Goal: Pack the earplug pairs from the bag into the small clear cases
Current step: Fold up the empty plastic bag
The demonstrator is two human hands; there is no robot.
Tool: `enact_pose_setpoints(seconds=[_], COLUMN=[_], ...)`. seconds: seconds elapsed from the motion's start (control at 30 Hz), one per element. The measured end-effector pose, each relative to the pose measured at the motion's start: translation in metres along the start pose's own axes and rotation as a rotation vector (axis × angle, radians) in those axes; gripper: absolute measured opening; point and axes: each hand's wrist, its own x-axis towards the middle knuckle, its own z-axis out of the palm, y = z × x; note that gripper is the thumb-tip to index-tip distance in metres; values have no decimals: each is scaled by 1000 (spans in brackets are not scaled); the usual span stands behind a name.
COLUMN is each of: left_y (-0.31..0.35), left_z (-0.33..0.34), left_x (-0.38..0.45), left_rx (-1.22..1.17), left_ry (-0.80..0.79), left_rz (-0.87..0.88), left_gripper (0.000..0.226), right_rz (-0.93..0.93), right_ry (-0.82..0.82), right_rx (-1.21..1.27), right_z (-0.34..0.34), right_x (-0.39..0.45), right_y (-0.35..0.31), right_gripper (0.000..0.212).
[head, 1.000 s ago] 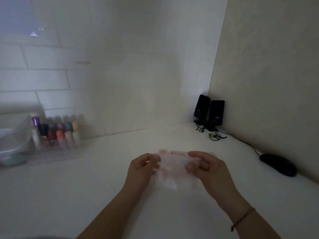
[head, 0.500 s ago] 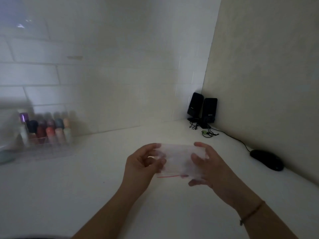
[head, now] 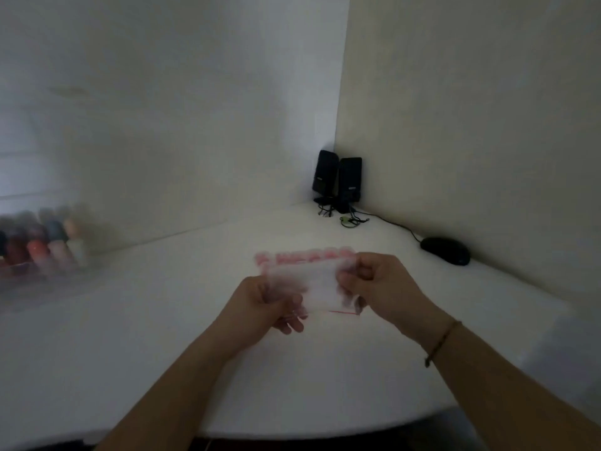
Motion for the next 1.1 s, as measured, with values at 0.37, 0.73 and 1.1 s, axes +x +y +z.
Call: enact_pose_setpoints(seconds=[0.37, 0.73, 1.1], left_y=[48, -66, -260], left_z=[142, 361, 496], left_x=[-11, -32, -90], left_rx=[-8, 451, 1366], left_ry=[-312, -764, -1567], left_rz=[134, 68, -266], left_gripper=[25, 51, 69], right_rz=[81, 618, 1145], right_ry=[12, 636, 782], right_rx=[-62, 93, 328], right_z=[-164, -274, -201], right_x=[-139, -362, -422], right_y=[-3, 158, 377], right_gripper=[9, 13, 16])
